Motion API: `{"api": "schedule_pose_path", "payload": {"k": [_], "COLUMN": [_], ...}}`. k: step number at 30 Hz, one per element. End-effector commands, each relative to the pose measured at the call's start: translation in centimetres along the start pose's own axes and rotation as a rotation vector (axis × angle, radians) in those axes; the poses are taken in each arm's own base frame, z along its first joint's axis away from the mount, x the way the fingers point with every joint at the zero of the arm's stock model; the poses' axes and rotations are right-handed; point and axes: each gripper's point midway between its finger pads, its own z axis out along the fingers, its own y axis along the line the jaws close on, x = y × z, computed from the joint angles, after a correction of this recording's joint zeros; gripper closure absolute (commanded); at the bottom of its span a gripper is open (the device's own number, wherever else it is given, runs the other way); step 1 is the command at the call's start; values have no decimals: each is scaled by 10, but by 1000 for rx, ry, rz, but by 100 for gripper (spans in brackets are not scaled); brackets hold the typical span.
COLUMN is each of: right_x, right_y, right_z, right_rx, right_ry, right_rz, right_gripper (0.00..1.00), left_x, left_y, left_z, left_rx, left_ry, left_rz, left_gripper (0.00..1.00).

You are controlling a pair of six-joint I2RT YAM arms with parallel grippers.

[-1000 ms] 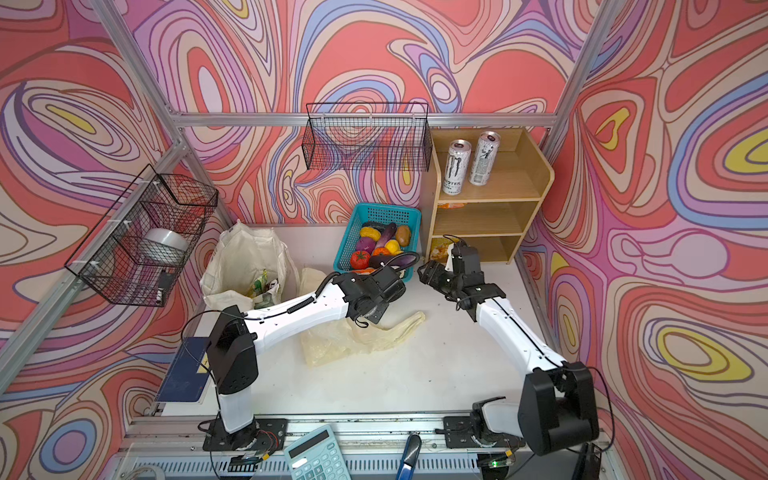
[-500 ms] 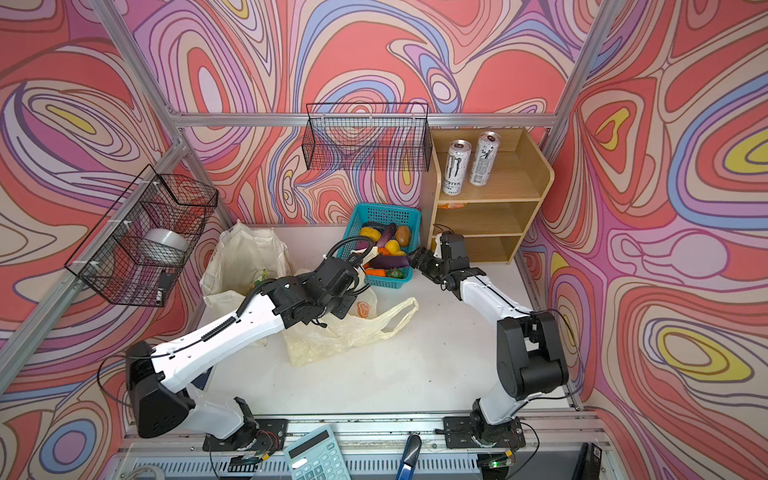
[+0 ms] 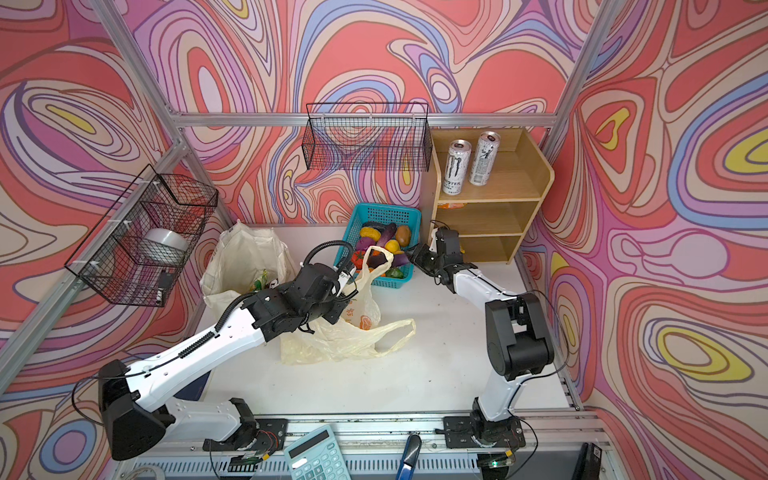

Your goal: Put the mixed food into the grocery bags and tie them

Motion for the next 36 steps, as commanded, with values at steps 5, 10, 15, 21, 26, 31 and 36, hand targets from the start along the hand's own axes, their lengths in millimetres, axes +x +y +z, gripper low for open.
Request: {"api": "schedule_pose_path", "payload": {"k": [5, 10, 15, 21, 26, 31, 36], "right_x": [-3, 4, 3, -15, -29, -23, 3], "right_y": [17, 14, 18, 53, 86, 104, 115], "right_z": [25, 42, 41, -2, -63, -128, -181], "right_rx": [-52, -45, -52, -86, -106, -111, -157], "right_ry": [-8, 7, 0, -68, -160, -220, -199], "right_rz": [-21, -9, -12, -78, -163, -223, -257], "right_gripper": [43, 45, 73, 100, 100, 100, 100], "left_x": [-2, -1, 1, 2, 1, 3, 2], "left_y": [-4, -3, -2, 7, 19, 32, 36], "left_z": [1, 0, 0, -1, -2, -1, 0], "left_rx": [28, 26, 22, -2, -15, -31, -25], "left_ry": [-33, -42, -53, -52, -66, -72, -81], "left_rz": [3, -10, -20, -38, -81, -133, -153], "left_gripper": [100, 100, 100, 100, 100, 100, 100]}}
